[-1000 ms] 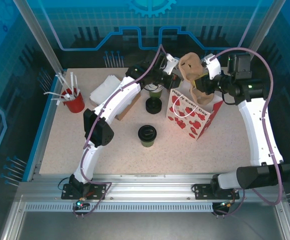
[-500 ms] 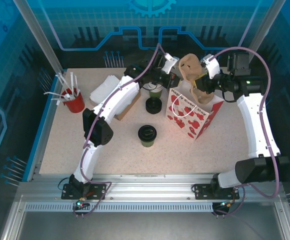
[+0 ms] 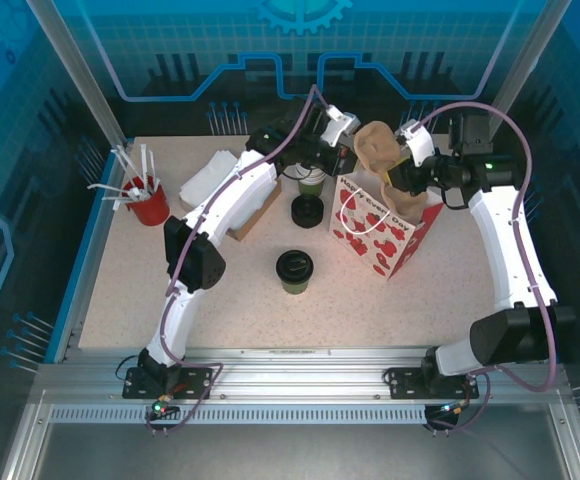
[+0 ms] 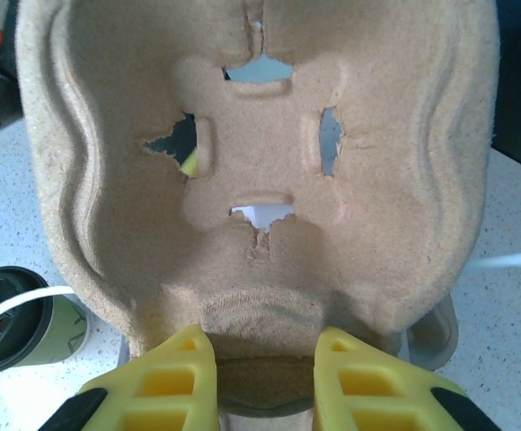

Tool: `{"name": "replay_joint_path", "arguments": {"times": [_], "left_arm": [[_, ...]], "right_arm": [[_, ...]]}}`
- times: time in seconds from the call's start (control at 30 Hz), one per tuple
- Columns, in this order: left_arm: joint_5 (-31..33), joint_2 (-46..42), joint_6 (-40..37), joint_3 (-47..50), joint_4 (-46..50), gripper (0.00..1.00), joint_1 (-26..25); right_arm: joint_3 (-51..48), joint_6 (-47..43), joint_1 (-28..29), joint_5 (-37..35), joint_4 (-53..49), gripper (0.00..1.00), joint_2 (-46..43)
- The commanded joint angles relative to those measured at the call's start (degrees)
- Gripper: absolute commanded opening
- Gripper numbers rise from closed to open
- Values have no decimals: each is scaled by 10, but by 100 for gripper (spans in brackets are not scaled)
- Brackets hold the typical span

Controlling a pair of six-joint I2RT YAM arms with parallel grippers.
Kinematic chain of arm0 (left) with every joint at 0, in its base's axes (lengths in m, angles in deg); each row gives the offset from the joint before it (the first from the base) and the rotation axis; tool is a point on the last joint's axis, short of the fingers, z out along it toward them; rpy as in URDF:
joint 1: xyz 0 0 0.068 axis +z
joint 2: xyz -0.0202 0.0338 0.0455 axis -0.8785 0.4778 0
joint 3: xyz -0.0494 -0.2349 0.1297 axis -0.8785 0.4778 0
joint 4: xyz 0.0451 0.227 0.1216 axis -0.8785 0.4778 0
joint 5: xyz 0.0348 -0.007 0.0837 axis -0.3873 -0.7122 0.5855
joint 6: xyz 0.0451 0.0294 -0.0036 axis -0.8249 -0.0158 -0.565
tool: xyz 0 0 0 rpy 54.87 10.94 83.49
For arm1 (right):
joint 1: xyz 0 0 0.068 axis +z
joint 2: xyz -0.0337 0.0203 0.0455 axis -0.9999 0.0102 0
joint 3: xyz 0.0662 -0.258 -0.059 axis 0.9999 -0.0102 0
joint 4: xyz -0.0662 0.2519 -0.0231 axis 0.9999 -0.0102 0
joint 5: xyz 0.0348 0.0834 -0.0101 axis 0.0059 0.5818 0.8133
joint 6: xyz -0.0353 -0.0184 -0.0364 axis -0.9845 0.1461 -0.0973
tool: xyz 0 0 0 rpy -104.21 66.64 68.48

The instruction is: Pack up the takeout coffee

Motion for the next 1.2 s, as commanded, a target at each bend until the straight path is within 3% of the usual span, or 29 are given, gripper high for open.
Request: {"name": "replay_joint_path", "arguments": {"times": [0.0,1.17], "left_arm": [[-25,-3,0,-23,6,0,7],[-47,-8,-1,-16,-3,3,13]], "right_arm": [[-8,-9,-9,2,0,22,-21],[17,26,41,-114,-115,20,-8]]}}
